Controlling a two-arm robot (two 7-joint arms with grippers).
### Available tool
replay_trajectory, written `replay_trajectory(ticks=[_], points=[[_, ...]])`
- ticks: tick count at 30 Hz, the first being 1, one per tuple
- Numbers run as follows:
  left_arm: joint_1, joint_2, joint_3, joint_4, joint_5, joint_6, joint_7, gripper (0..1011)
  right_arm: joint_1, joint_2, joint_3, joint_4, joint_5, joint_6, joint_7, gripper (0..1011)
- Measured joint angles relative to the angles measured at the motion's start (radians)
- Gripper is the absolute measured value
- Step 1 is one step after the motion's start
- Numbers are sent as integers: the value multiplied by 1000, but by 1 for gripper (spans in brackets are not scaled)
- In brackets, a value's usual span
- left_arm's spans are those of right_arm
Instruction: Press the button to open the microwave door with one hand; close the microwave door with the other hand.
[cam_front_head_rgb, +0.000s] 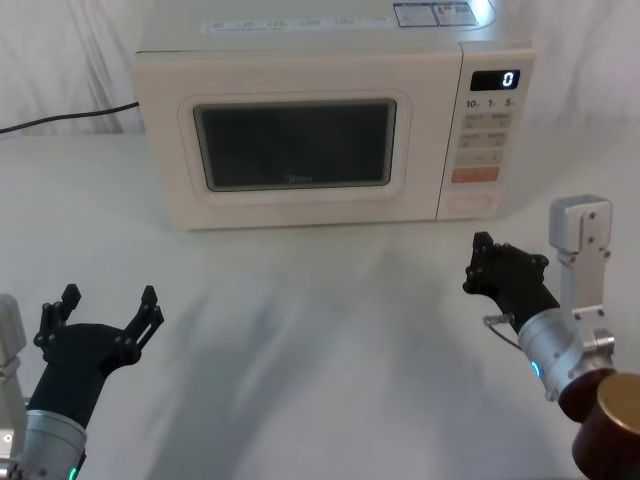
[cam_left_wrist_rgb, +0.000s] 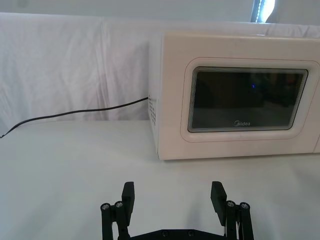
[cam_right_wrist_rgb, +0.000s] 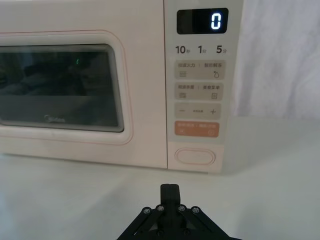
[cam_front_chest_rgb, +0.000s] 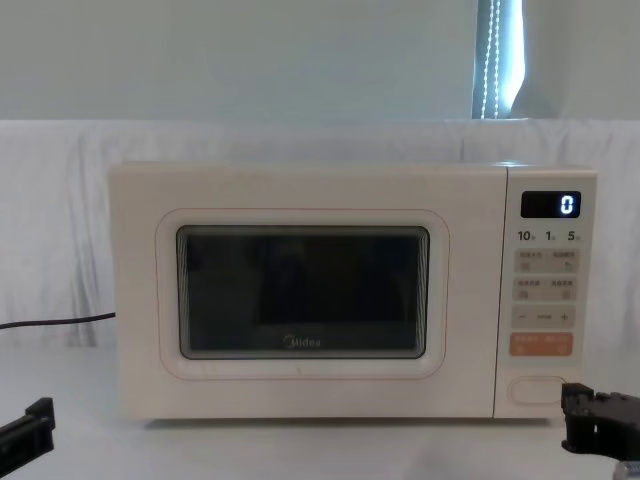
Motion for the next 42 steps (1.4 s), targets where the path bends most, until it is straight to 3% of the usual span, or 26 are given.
replay_trajectory(ticks=[13, 29, 42], points=[[0, 0, 0, 0, 0, 0, 0, 1001, 99, -24, 18, 149, -13, -54, 8, 0], [0, 0, 0, 0, 0, 0, 0, 1001, 196, -29, 34, 290, -19, -107, 26, 0], [0, 0, 0, 0, 0, 0, 0, 1001, 264, -34, 39, 372, -29, -93, 24, 0]])
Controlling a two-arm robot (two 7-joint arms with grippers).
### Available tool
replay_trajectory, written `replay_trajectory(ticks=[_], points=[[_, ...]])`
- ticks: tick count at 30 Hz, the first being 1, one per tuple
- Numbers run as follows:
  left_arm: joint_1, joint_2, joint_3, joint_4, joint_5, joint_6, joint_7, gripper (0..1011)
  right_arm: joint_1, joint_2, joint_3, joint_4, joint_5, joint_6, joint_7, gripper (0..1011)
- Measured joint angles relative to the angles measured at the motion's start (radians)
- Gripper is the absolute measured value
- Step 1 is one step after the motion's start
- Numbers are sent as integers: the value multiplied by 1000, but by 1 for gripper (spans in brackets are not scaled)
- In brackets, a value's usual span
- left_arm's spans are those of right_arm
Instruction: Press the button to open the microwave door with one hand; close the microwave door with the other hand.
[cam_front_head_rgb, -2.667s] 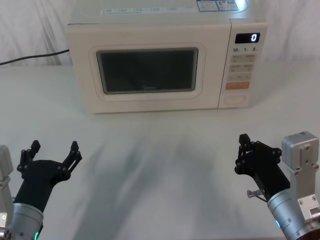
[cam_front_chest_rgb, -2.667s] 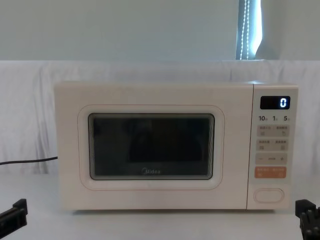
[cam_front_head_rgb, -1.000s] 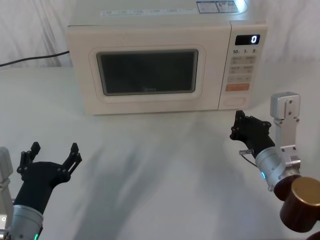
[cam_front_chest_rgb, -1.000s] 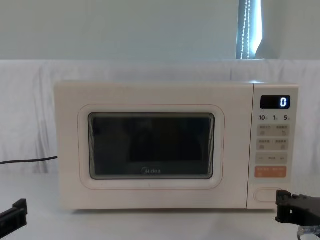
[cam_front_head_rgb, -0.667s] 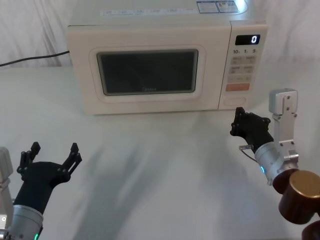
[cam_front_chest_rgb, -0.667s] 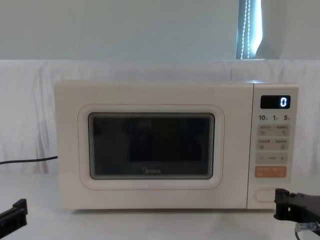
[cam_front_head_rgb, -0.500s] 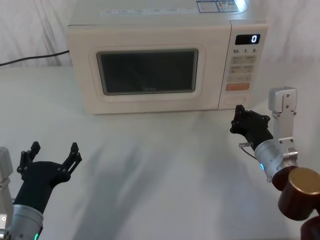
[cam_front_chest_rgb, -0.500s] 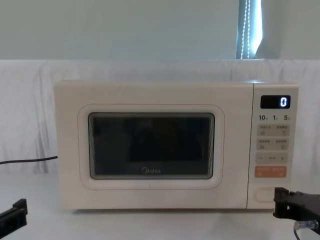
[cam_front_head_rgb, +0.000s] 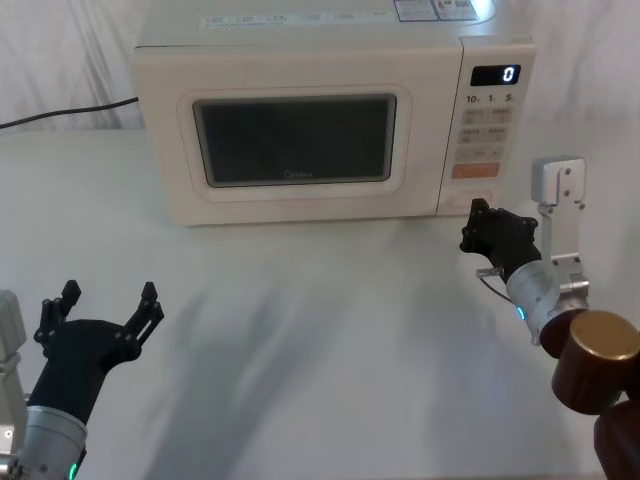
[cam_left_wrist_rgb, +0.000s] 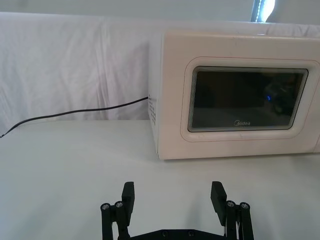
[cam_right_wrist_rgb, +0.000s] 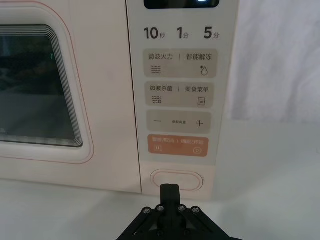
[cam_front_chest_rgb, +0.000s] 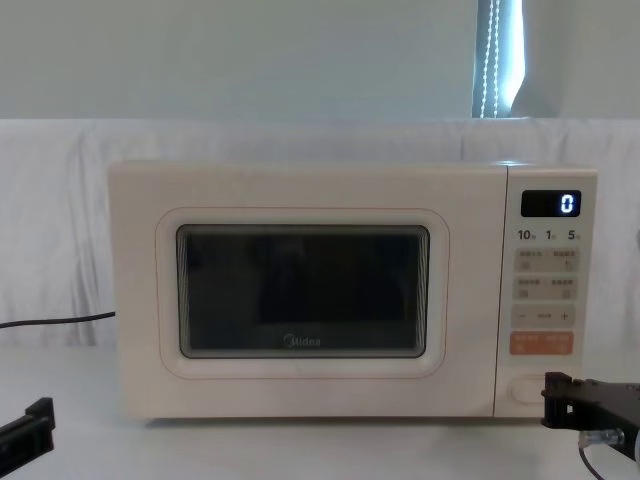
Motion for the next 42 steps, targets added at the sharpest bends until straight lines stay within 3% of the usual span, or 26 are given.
replay_trajectory(ticks=[7, 19, 42], points=[[0, 0, 0, 0, 0, 0, 0, 1001, 36, 1, -1, 42, -6, 10, 6, 0], [0, 0, 0, 0, 0, 0, 0, 1001, 102, -5, 11, 166, 0, -48, 14, 0], [0, 0, 0, 0, 0, 0, 0, 1001, 167, -11, 24, 277, 2, -78, 19, 0]])
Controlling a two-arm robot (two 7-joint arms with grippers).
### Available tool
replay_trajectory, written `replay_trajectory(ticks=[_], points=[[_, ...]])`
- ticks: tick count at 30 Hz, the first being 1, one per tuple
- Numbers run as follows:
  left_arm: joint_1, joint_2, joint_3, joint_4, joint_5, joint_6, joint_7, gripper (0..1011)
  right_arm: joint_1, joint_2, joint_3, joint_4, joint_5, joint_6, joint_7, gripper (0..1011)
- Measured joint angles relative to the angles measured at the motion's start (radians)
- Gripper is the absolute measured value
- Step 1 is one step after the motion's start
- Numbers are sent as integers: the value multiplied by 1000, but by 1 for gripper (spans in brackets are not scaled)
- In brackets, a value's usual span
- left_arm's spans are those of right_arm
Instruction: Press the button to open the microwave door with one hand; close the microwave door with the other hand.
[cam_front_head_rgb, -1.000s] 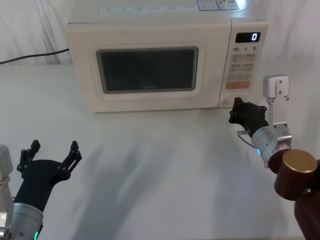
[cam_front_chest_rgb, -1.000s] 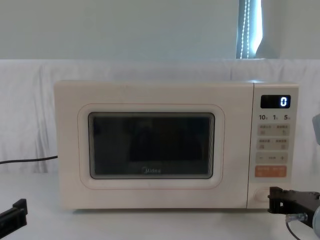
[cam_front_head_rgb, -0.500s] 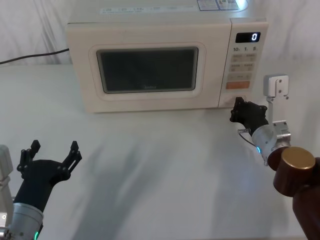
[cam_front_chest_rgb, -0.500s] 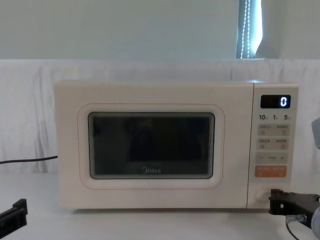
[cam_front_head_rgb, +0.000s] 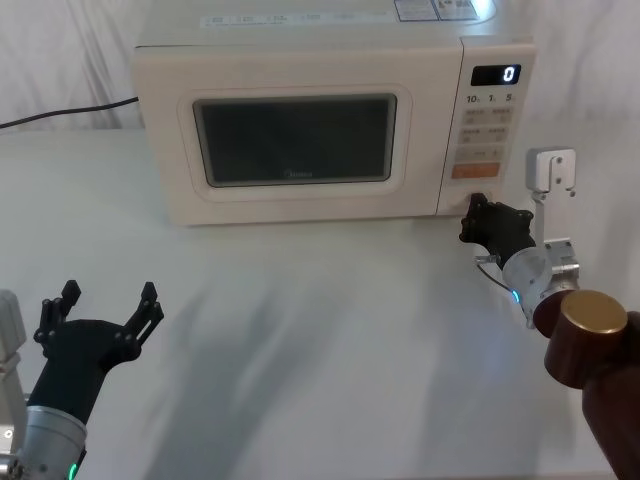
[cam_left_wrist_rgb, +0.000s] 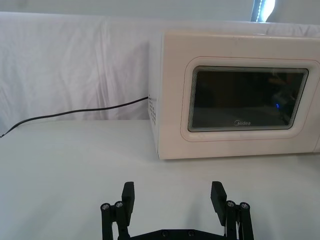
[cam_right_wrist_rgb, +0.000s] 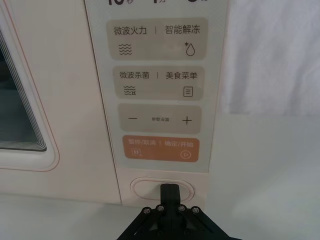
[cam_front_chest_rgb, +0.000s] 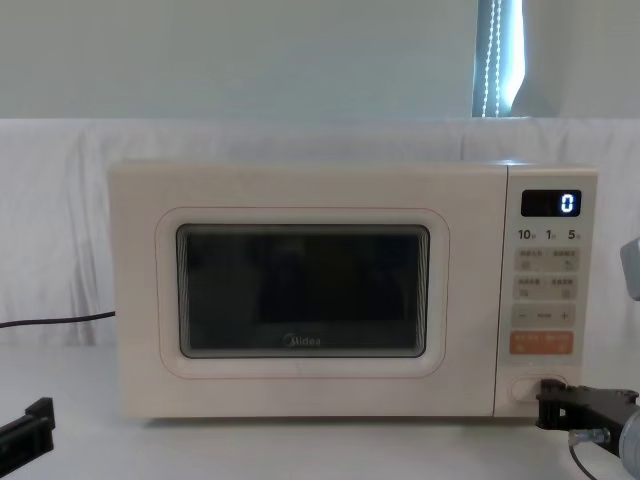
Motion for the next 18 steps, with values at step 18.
replay_trajectory(ticks=[18], points=[[0, 0, 0, 0, 0, 0, 0, 1001, 34, -3, 5, 52, -3, -18, 0, 0]])
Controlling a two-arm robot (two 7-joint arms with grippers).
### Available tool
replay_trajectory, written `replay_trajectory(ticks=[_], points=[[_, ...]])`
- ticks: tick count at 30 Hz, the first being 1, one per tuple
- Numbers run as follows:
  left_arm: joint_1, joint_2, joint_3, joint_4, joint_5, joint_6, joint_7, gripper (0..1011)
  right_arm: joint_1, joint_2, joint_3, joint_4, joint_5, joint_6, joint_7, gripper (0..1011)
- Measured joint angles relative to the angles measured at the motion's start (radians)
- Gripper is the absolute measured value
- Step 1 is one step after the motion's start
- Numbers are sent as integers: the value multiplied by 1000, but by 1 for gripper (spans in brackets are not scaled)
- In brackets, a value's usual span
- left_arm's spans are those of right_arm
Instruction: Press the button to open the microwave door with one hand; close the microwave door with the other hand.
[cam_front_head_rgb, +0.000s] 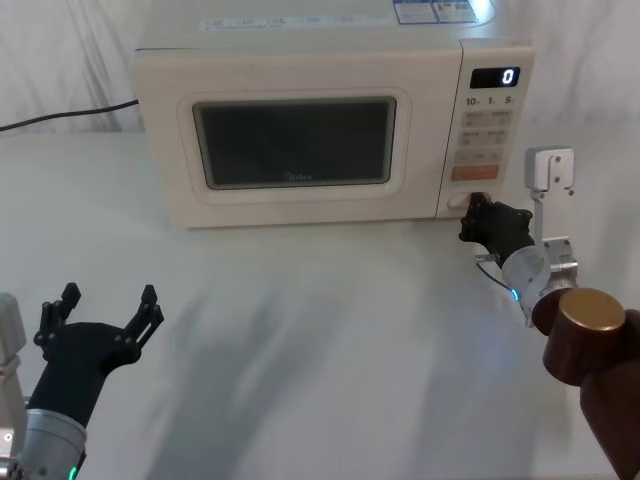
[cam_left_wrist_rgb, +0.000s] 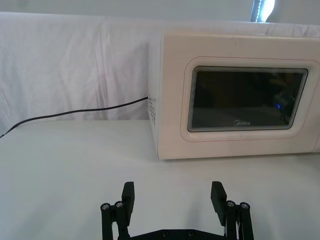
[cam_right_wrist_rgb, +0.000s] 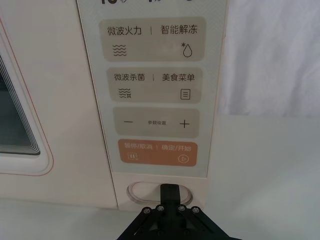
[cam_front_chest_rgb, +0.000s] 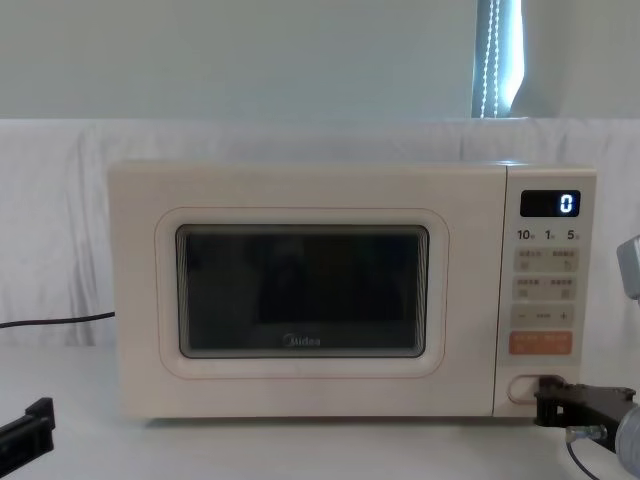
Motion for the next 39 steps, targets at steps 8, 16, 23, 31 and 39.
replay_trajectory(ticks=[8, 16, 23, 31, 39], points=[[0, 0, 0, 0, 0, 0, 0, 1001, 21, -3, -1, 33, -5, -10, 2, 0], [0, 0, 0, 0, 0, 0, 0, 1001, 43, -7, -1, 69, -8, -21, 4, 0], [0, 0, 0, 0, 0, 0, 0, 1001, 60, -10, -2, 96, -11, -31, 5, 0], [0, 0, 0, 0, 0, 0, 0, 1001, 72, -12, -4, 113, -15, -34, 6, 0], [0, 0, 0, 0, 0, 0, 0, 1001, 77, -13, -4, 120, -18, -36, 6, 0]])
